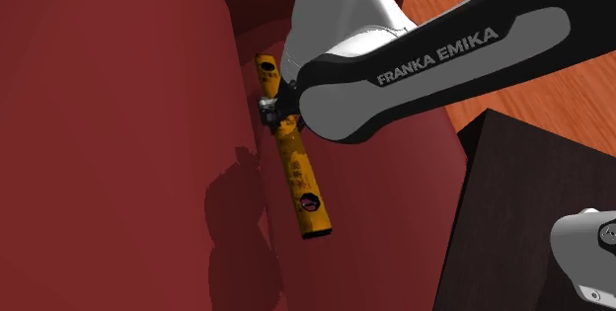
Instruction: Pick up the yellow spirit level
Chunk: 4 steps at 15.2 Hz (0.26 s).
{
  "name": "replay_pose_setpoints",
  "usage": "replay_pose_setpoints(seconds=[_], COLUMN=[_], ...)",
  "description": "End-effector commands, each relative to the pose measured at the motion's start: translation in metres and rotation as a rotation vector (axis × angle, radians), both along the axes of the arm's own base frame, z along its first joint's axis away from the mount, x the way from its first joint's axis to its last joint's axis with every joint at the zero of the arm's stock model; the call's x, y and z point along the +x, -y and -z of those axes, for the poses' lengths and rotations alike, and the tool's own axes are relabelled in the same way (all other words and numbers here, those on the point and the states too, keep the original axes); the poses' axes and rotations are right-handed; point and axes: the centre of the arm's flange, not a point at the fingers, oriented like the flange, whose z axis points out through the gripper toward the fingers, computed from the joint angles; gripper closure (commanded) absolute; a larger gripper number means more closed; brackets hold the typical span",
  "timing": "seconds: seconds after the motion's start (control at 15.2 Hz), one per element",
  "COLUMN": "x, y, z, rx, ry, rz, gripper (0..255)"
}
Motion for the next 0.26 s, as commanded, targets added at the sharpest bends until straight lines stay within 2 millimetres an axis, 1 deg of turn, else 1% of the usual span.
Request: replay_pose_setpoints(seconds=[0.0, 0.07, 0.2], x=[0.0007, 0.0007, 0.0007], y=[-0.0008, -0.0008, -0.0008], z=[-0.0113, -0.0166, -0.0173], rx=[0.000, 0.000, 0.000], ry=[0.001, 0.001, 0.001], rz=[0.000, 0.000, 0.000], gripper=[255, 255, 255])
